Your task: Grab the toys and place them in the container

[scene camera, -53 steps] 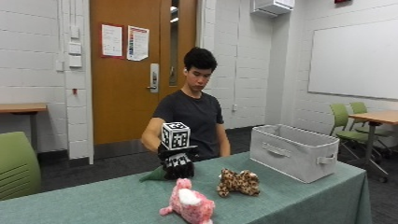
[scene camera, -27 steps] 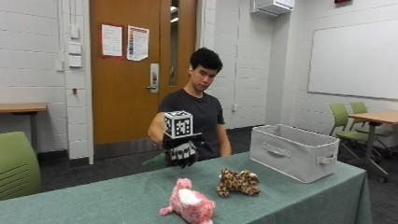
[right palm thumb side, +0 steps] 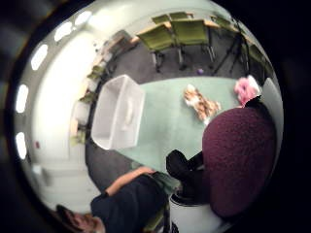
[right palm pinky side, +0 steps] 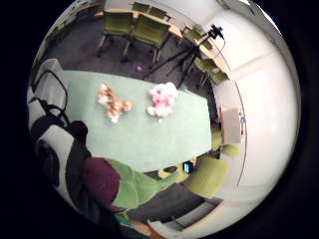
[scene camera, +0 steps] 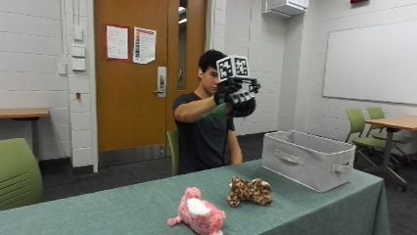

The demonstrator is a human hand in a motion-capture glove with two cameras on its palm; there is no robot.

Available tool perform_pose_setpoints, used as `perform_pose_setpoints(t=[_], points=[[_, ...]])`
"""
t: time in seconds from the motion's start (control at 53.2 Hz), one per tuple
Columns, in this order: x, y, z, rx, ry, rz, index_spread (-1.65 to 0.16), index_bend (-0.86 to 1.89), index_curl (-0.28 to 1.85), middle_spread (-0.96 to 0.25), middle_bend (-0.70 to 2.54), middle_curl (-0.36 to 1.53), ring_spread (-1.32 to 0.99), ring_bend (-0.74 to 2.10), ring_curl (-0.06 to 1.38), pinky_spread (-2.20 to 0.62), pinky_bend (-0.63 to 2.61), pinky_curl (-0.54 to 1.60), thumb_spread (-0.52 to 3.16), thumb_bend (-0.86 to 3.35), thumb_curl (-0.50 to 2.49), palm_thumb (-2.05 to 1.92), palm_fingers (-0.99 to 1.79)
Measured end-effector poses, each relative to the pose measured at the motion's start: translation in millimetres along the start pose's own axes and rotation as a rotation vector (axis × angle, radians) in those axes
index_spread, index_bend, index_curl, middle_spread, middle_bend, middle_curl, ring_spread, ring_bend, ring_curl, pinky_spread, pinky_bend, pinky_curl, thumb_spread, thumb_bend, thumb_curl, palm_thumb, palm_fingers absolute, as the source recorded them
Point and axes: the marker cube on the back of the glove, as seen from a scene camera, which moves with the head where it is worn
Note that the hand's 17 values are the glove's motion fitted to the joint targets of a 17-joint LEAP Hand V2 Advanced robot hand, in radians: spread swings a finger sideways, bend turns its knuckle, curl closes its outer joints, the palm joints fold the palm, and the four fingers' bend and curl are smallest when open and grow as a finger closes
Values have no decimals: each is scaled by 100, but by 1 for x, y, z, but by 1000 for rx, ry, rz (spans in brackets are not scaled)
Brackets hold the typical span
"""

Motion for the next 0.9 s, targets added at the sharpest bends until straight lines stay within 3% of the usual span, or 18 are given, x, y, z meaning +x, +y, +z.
perform_pose_setpoints(t=[0.131,0.225,0.394,0.488,0.582,0.676,0.789,0.826,0.883,0.902], points=[[-90,-40,-27,44,-87,-144,-27,67,73,-29,104,60,-37,120,55,-42,84,44,53,5,81,47,120],[-153,-52,-40,82,-162,-366,-27,66,74,-28,103,60,-37,120,54,-42,84,43,52,4,84,47,120],[-247,-83,-40,81,-164,-368,-27,63,75,-28,103,59,-37,120,53,-42,85,43,51,2,89,46,119],[-303,-90,-34,61,-172,-454,-27,62,76,-28,102,59,-37,120,53,-42,85,43,52,2,92,46,119],[-326,-102,-18,60,-36,-440,-27,60,77,-28,102,58,-37,120,53,-42,85,42,52,1,94,46,119],[-357,-98,-12,47,-111,-494,-28,59,78,-28,101,58,-37,120,52,-42,85,42,52,0,97,46,119],[-382,-92,0,-23,-90,-379,-28,56,78,-29,101,58,-38,116,51,-42,89,43,54,-2,99,43,114],[-381,-92,5,-84,-85,-366,-29,33,74,-29,93,55,-38,123,52,-42,93,43,71,-15,92,20,94],[-363,-101,16,-105,19,-312,-28,13,75,-24,67,50,-34,116,53,-35,110,52,79,-23,76,-14,23],[-357,-103,18,-98,40,-311,-27,12,75,-22,64,50,-32,113,54,-32,114,54,80,-21,74,-16,11]])
